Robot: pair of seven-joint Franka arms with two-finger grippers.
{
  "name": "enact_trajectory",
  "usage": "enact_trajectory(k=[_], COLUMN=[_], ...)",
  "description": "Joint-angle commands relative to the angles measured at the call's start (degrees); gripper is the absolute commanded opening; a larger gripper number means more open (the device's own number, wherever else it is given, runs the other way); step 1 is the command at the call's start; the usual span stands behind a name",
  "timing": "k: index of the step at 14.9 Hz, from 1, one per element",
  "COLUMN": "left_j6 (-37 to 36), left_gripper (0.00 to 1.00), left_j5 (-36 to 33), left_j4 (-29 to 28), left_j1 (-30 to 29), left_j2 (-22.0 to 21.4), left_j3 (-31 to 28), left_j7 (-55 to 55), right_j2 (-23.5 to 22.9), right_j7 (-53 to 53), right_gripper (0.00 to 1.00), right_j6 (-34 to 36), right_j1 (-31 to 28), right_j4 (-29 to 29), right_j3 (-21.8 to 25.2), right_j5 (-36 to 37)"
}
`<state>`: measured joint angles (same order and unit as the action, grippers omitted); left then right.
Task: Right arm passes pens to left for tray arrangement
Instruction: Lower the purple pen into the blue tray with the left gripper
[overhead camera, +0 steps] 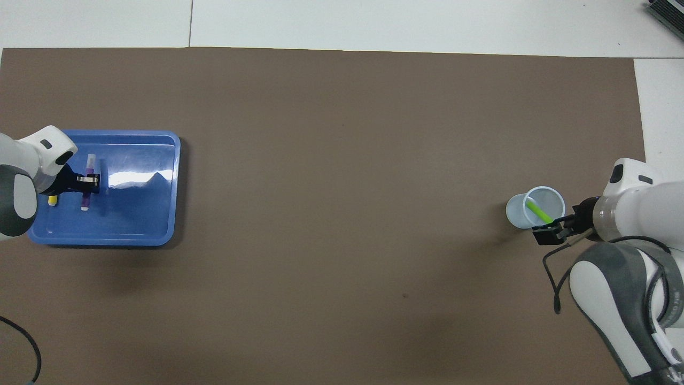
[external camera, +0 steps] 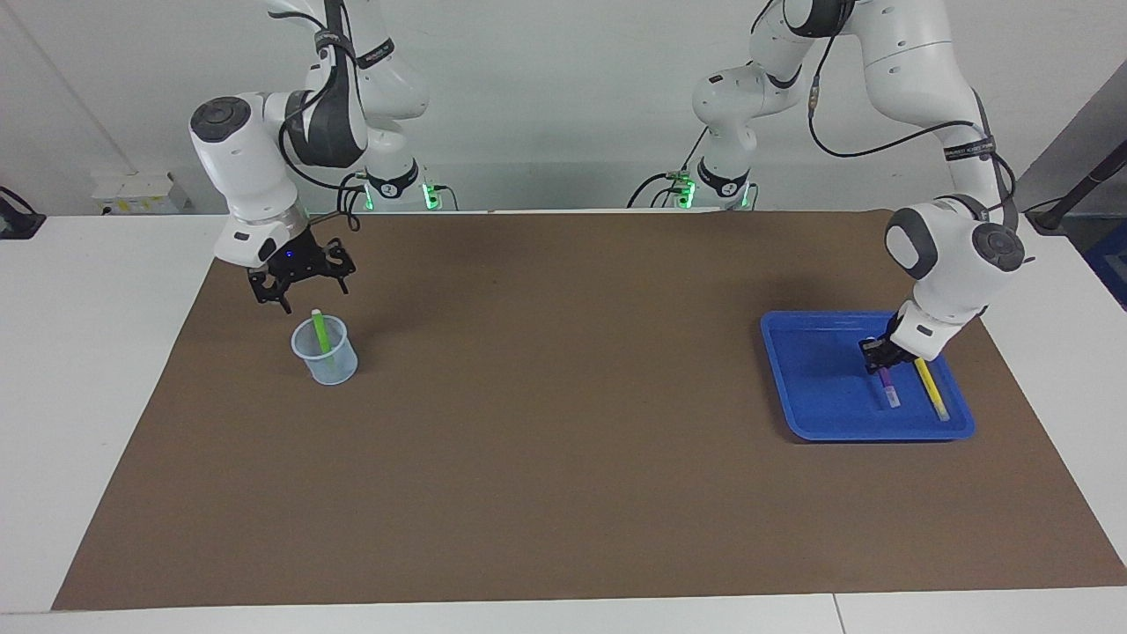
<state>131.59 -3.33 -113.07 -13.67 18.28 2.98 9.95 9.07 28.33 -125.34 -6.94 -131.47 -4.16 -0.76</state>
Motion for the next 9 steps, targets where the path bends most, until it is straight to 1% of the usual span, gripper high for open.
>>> enact_trajectory(k=[1, 3, 5, 6, 7, 8, 9], left_j6=[1.0, 1.2, 1.3, 1.4, 1.5, 1.2, 1.1], left_gripper=[0.0, 0.0, 0.0, 0.02, 0.28, 0.46, 0.78], left_j5=[-1.1, -1.1, -1.1, -1.0, -0.9, -0.7, -0.5], left_j4=[2.0, 2.8, 2.6, 2.5, 2.4, 2.4, 2.5], left_j1=[-1.2, -1.8, -1.8, -1.8, -1.8, -1.9, -2.0], left_j2=[1.8, 2.6, 2.6, 2.6, 2.6, 2.6, 2.6], left_j3=[0.6, 0.6, 0.6, 0.6, 0.6, 0.7, 0.6], left_j7=[1.8, 1.9, 1.9, 1.8, 1.7, 1.7, 1.7], right_j2=[-1.4, -1.9, -2.7, -2.8, -2.7, -2.7, -2.7], right_j7=[-0.9, -0.9, -0.8, -0.6, -0.9, -0.9, -0.8], right_gripper=[0.99, 0.96, 0.96, 0.96, 0.96, 0.96, 0.96], right_j6=[-2.1, -2.5, -2.5, -2.0, -1.6, -1.6, -1.6], right_j1=[-1.2, -1.2, -1.4, -1.7, -1.8, -1.8, -1.8], right_j4=[-0.6, -0.6, -0.8, -0.9, -1.2, -1.2, -1.3], right_j3=[-0.7, -0.8, -0.7, -0.7, -0.7, -0.8, -0.7], right_j5=[1.8, 3.0, 3.8, 4.5, 5.3, 5.6, 5.7])
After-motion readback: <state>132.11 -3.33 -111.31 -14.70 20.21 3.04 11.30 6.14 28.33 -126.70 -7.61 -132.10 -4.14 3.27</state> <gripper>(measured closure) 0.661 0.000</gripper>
